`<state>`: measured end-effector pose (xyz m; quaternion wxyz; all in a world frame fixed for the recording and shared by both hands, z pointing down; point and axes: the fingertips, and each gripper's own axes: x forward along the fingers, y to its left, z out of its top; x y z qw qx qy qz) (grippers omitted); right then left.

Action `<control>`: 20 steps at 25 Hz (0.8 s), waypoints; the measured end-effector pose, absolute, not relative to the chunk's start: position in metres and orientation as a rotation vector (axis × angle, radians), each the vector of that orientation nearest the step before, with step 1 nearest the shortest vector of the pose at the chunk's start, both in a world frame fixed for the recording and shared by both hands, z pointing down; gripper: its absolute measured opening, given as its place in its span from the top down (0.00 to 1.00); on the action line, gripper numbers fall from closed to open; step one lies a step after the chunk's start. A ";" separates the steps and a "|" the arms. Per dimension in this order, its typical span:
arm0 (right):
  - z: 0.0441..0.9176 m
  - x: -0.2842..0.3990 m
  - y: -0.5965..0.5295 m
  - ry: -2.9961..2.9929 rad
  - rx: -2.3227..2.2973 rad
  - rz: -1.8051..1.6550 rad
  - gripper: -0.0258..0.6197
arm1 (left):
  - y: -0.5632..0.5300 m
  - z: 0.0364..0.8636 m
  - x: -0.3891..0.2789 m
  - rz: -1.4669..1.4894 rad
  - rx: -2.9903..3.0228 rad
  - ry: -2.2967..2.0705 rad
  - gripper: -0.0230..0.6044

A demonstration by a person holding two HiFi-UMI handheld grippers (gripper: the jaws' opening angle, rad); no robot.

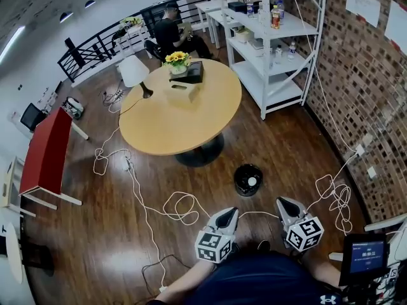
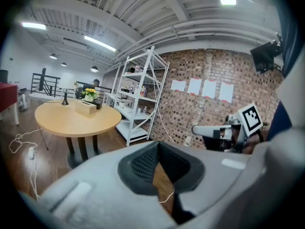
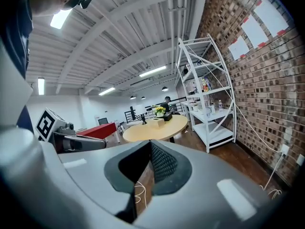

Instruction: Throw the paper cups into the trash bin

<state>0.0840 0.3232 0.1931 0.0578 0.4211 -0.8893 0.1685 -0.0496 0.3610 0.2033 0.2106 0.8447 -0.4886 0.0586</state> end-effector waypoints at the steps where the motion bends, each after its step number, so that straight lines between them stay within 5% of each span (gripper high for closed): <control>1: 0.191 0.084 0.324 -2.699 1.284 0.506 0.95 | 0.362 0.203 -0.051 0.163 2.347 -1.358 0.96; 20: 0.176 0.082 0.338 -2.750 1.298 0.475 0.95 | 0.373 0.207 -0.054 0.191 2.303 -1.363 0.96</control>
